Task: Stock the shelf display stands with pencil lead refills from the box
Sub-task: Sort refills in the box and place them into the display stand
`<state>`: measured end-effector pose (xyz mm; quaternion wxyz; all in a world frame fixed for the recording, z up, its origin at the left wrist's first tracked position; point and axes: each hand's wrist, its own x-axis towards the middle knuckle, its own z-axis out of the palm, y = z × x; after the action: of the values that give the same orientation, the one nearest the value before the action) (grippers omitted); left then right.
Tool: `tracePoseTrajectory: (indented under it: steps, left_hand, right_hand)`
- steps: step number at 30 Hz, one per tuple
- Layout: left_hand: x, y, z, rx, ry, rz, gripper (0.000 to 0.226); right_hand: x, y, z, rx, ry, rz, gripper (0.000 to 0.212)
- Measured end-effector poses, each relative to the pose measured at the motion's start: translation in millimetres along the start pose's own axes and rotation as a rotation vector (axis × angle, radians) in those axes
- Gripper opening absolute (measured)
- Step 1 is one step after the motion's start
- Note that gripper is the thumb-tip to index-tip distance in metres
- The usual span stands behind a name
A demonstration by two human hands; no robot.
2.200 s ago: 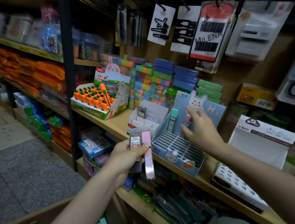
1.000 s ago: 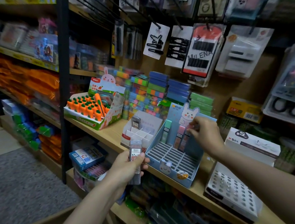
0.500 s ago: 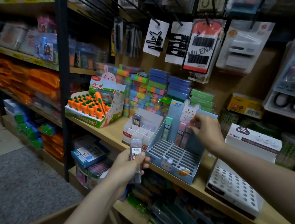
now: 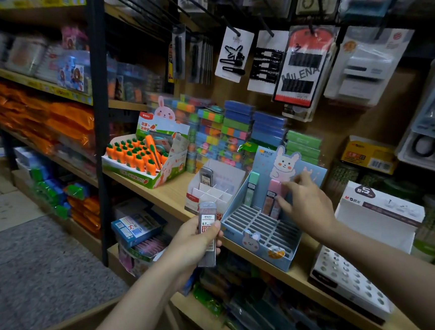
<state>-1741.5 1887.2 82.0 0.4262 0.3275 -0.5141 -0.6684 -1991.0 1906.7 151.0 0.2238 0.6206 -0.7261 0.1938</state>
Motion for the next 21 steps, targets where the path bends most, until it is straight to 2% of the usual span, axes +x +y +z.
tracePoseTrajectory:
  steps: [2, 5, 8, 10, 13, 15, 18, 21]
  left_hand:
    - [-0.5, 1.6, -1.0, 0.023, -0.047, 0.001, 0.014]
    - [-1.2, 5.1, -3.2, 0.076, -0.079, 0.048, 0.019]
    - [-0.2, 10.3, -5.7, 0.193, -0.050, 0.134, 0.016]
    - [3.3, 13.0, -10.3, 0.198, -0.023, 0.159, 0.014]
    - [11.5, 18.6, -18.9, 0.222, -0.002, 0.178, 0.014]
    - [21.4, 23.4, -22.7, 0.250, 0.092, 0.210, 0.021]
    - [39.0, 28.7, -35.5, 0.567, 0.333, 0.311, 0.037]
    - [54.9, 30.1, -50.9, 0.886, 0.263, 0.413, 0.052]
  right_hand:
    - [0.2, -7.5, -4.9, 0.082, -0.005, -0.027, 0.044]
    - [0.7, -35.7, -12.0, 0.375, -0.049, -0.094, 0.045]
    - [3.9, -76.9, -20.3, 0.668, -0.323, -0.146, 0.037]
    - [5.3, -98.4, -20.8, 0.744, -0.398, -0.211, 0.031]
    - [13.7, -113.1, -18.3, 0.776, -0.390, -0.205, 0.023]
    - [29.1, -114.7, -20.7, 0.805, -0.359, -0.147, 0.015]
    - [66.2, -110.3, -22.7, 0.694, -0.102, -0.065, 0.012]
    - [97.1, -109.6, -13.7, 0.597, 0.082, -0.046, 0.013]
